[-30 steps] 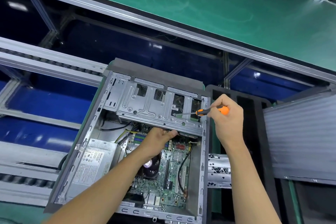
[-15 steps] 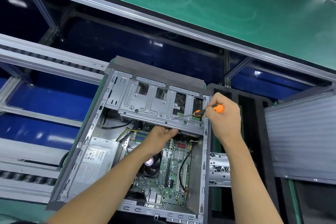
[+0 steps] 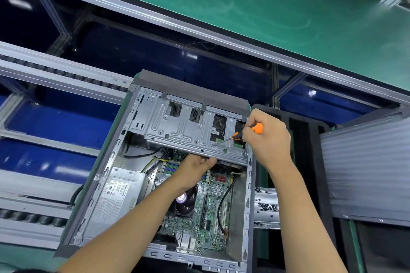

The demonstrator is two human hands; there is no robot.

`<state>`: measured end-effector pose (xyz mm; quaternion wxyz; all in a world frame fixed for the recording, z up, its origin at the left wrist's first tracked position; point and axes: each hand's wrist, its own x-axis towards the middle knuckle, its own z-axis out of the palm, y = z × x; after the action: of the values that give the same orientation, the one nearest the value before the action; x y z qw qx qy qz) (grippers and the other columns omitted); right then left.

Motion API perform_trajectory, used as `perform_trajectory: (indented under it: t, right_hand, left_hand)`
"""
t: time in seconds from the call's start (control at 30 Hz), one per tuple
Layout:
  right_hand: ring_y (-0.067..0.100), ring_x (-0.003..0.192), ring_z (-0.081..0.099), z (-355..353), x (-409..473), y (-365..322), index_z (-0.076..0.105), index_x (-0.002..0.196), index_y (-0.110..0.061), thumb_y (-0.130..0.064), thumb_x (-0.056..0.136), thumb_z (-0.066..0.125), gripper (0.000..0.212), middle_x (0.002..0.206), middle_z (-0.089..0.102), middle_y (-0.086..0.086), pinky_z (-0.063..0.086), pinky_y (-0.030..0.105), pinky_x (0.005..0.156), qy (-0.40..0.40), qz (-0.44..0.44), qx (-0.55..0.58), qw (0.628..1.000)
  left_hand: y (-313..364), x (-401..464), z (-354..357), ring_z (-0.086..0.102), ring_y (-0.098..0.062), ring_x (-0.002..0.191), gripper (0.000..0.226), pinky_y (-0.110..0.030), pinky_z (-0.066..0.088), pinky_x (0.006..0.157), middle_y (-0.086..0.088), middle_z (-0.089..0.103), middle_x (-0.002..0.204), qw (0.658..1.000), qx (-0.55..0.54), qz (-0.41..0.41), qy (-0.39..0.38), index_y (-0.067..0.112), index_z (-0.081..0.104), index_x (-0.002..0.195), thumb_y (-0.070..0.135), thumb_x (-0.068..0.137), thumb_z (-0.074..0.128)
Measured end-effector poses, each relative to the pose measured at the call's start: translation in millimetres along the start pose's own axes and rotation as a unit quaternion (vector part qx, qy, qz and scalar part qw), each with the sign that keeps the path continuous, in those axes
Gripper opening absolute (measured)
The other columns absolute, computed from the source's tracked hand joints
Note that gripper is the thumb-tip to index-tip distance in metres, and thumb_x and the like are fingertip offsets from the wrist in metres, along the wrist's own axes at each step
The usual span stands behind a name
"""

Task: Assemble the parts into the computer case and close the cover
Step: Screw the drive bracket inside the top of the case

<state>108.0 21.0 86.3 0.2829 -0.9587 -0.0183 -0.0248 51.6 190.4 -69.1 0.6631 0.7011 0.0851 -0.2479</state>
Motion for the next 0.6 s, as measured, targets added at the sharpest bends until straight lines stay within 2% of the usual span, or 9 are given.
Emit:
perform_trajectory:
  t: [0.1,0.2,0.3,0.43,0.6]
  right_hand:
    - [0.013,0.064,0.053,-2.7,4.1,-10.2,0.05,0.073,-0.025,-0.029,0.073,0.052,0.005,0.064,0.059,-0.011,0.037,0.029,0.058,-0.023,-0.044,-0.045,0.998]
    - [0.013,0.063,0.049,-5.7,9.4,-23.6,0.046,0.074,-0.026,-0.035,0.073,0.051,0.01,0.06,0.054,-0.007,0.031,0.026,0.056,-0.062,-0.107,-0.103,0.987]
    - [0.018,0.066,0.05,-7.8,15.1,-37.0,0.045,0.077,-0.029,-0.032,0.079,0.058,0.013,0.063,0.054,-0.008,0.027,0.027,0.055,-0.098,-0.143,-0.158,0.972]
    - [0.023,0.069,0.052,-10.5,20.6,-49.9,0.049,0.084,-0.027,-0.026,0.082,0.062,0.013,0.069,0.056,-0.008,0.033,0.034,0.059,-0.122,-0.154,-0.203,0.959]
    - [0.014,0.065,0.052,-13.0,29.3,-57.4,0.049,0.084,-0.028,-0.022,0.081,0.062,0.014,0.072,0.059,-0.009,0.028,0.028,0.052,-0.166,-0.147,-0.228,0.948]
  left_hand:
    - [-2.0,1.5,0.2,0.023,-0.012,0.045,0.056,-0.03,0.022,0.054,0.004,0.026,0.049,1.0,0.001,0.003,0.001,0.018,0.035,0.058,0.062,0.08,0.061]
    - [-4.1,3.7,0.3,0.024,-0.012,0.044,0.057,-0.029,0.022,0.052,0.004,0.027,0.048,1.0,0.01,0.005,0.001,0.02,0.035,0.055,0.065,0.081,0.061]
    - [-5.7,4.7,0.2,0.024,-0.011,0.042,0.059,-0.028,0.021,0.051,0.004,0.027,0.047,1.0,0.016,0.009,0.0,0.021,0.035,0.053,0.068,0.08,0.059]
    - [-7.2,4.9,-0.1,0.026,-0.014,0.044,0.06,-0.03,0.022,0.056,0.001,0.029,0.048,1.0,0.021,0.009,-0.004,0.02,0.037,0.054,0.07,0.082,0.057]
    - [-4.3,2.2,0.9,0.027,-0.014,0.044,0.06,-0.032,0.028,0.062,0.005,0.027,0.044,1.0,-0.003,0.011,-0.021,0.024,0.034,0.049,0.071,0.082,0.052]
